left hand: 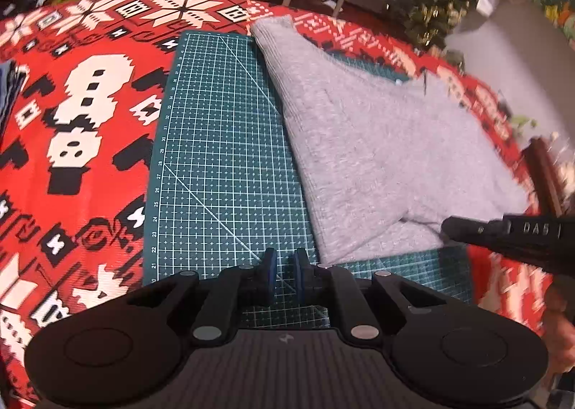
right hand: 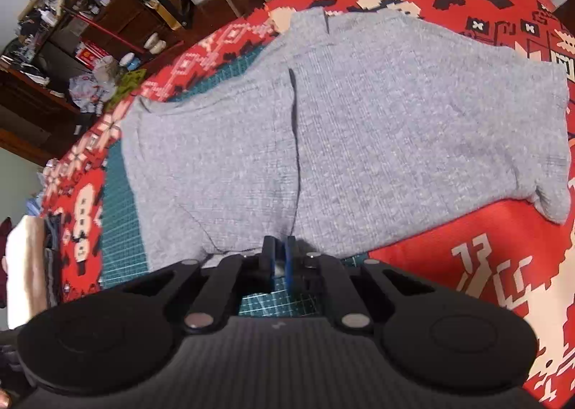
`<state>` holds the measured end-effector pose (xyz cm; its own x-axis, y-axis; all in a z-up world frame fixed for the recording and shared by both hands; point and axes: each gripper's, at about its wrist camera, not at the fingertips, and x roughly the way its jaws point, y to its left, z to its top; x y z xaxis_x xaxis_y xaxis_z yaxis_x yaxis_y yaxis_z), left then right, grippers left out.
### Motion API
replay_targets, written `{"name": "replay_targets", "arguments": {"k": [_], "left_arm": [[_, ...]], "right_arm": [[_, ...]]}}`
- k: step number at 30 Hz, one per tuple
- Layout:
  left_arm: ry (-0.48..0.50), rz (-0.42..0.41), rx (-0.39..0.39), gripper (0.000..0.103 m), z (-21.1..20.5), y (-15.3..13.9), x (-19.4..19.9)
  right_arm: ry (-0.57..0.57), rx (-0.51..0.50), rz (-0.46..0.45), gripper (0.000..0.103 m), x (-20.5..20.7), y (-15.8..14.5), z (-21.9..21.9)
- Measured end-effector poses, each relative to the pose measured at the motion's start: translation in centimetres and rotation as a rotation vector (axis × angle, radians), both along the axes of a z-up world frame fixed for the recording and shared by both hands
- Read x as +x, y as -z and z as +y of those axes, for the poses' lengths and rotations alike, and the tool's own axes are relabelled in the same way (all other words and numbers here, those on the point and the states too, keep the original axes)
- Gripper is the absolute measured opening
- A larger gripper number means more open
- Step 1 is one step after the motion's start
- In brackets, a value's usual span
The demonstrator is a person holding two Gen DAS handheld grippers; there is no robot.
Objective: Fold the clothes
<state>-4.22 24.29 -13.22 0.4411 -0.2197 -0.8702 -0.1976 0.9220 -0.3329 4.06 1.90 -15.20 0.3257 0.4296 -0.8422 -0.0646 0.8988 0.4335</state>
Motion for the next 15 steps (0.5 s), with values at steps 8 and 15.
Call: {"name": "replay_targets", "arguments": {"k": [8,15], "left_arm": [[-0.063,-0.106,-0.286,0.010,1.0,-0.1,1.3],[-0.046,-0.037,-0.232,0.010,-1.1,1.8,2.7]], "right_arm": [[-0.027,0.101,-0.119,0.010,-0.7,-2.3,0.7],[-0.107,0.151,-0.140,0.008,-0.8,-0.4,3.7]]}}
